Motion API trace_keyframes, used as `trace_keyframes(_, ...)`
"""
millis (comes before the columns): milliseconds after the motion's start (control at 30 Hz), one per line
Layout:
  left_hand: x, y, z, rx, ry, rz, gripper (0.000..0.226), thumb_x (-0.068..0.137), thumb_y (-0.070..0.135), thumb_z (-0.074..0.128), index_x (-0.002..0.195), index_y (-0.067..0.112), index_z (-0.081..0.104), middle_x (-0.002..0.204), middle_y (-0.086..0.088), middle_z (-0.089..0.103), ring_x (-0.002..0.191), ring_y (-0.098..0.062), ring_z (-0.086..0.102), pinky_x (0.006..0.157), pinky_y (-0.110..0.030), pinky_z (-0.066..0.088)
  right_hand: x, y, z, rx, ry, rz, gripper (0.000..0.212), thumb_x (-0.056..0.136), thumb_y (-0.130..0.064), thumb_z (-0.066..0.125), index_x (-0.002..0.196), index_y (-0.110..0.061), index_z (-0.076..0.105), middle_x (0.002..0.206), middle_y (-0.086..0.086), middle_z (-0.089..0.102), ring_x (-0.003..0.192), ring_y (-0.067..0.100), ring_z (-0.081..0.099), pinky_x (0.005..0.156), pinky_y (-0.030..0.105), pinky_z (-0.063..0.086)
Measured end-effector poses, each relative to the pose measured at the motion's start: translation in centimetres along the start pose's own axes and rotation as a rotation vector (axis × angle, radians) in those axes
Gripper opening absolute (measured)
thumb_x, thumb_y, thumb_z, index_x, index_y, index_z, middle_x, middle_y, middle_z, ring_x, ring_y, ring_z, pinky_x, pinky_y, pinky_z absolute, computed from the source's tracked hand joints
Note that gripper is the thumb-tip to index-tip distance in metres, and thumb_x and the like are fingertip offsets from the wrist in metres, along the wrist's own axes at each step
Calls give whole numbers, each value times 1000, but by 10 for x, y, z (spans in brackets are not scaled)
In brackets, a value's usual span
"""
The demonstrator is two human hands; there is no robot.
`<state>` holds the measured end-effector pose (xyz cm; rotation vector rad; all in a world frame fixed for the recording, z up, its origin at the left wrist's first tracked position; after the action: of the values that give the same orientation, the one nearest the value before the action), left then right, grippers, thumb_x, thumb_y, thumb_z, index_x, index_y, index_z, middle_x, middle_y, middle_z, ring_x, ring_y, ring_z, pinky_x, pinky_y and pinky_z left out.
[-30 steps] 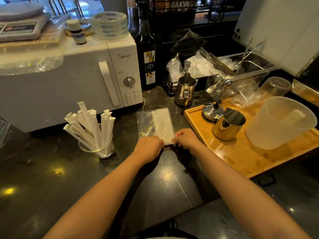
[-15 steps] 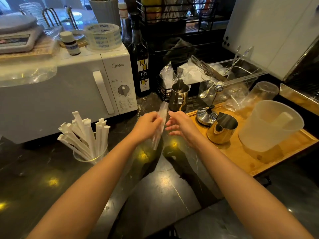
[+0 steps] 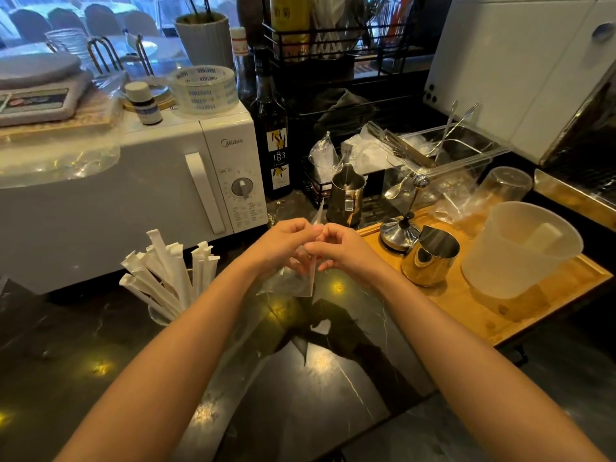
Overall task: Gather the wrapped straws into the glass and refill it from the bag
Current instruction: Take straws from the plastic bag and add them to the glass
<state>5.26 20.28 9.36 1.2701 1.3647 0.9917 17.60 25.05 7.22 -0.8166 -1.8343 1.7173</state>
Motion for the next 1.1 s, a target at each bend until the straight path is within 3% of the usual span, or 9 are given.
trace_keyframes(167,-1,-3,-2,-44,-22,-10,23,87,36,47,75,19,56,55,7,65,54,-8,62,50,-19,53,-1,-1,1,25,-13,11,14,83,-15,62,72,-20,53,71,-2,61,62,5,63,58,18,51)
trace_keyframes(433,0,-8,-3,-64,-19,-15,20,89,31,46,78,17,55,69,-4,64,58,-13,63,53,-22,55,-2,1,2,99,-20,64,16,90,-15,50,75,-17,54,73,2,63,64,11,65,64,24,52)
trace_keyframes(667,1,-8,-3,34,-6,-1,19,90,28,46,74,19,51,71,-2,63,64,-17,63,53,-22,54,-1,-2,4,19,-46,88,22,92,-10,44,77,-17,59,74,4,63,65,12,62,58,19,49)
trace_keyframes(800,3,-11,1,62,-22,-21,22,91,32,43,74,19,50,66,0,59,56,-12,57,50,-19,49,-1,-1,4,-50,-17,78,21,91,-9,43,83,-18,61,83,16,61,74,23,59,64,25,48)
trace_keyframes(967,2,-11,2,-45,-91,-39,27,94,26,36,77,15,53,64,-6,54,52,-11,49,54,-22,43,-3,2,7,29,-32,53,25,93,-11,40,77,-17,59,76,9,64,68,19,57,54,18,44)
trace_keyframes(1100,0,-6,5,-161,-82,2,28,95,18,35,72,12,50,60,-9,45,41,-6,48,46,-16,45,0,3,9,119,-10,42,26,92,-9,39,73,-13,56,75,14,60,66,22,58,52,19,42)
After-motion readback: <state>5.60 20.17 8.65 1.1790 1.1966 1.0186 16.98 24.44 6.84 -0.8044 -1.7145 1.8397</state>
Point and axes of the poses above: each hand's wrist, its own x-axis towards the middle knuckle, its own z-axis out of the palm, y = z × x, the point moved 2 cm from there along x, towards the middle knuckle
